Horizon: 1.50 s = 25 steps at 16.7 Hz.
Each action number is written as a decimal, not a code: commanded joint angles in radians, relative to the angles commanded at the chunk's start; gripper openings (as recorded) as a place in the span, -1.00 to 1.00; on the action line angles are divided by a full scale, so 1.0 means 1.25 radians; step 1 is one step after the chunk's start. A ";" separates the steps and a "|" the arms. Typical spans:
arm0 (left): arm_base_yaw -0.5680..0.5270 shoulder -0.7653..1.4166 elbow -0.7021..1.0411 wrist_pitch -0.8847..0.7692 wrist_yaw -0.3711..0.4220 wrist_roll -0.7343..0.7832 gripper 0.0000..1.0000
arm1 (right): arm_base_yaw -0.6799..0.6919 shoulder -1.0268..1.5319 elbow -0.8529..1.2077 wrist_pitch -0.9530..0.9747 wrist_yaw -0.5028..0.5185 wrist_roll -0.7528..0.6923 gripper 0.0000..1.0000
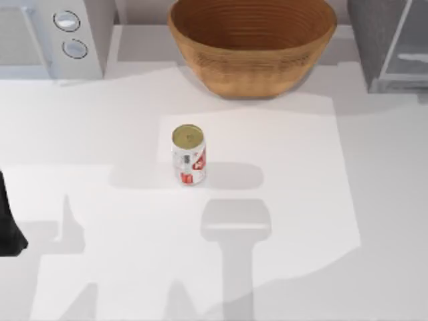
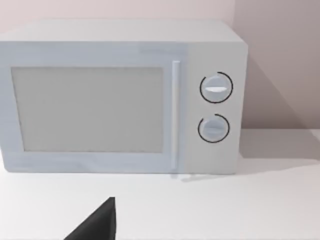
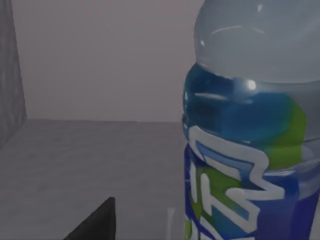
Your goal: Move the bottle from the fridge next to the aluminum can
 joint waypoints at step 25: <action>0.000 0.000 0.000 0.000 0.000 0.000 1.00 | 0.027 0.118 0.238 -0.120 0.028 -0.001 -0.36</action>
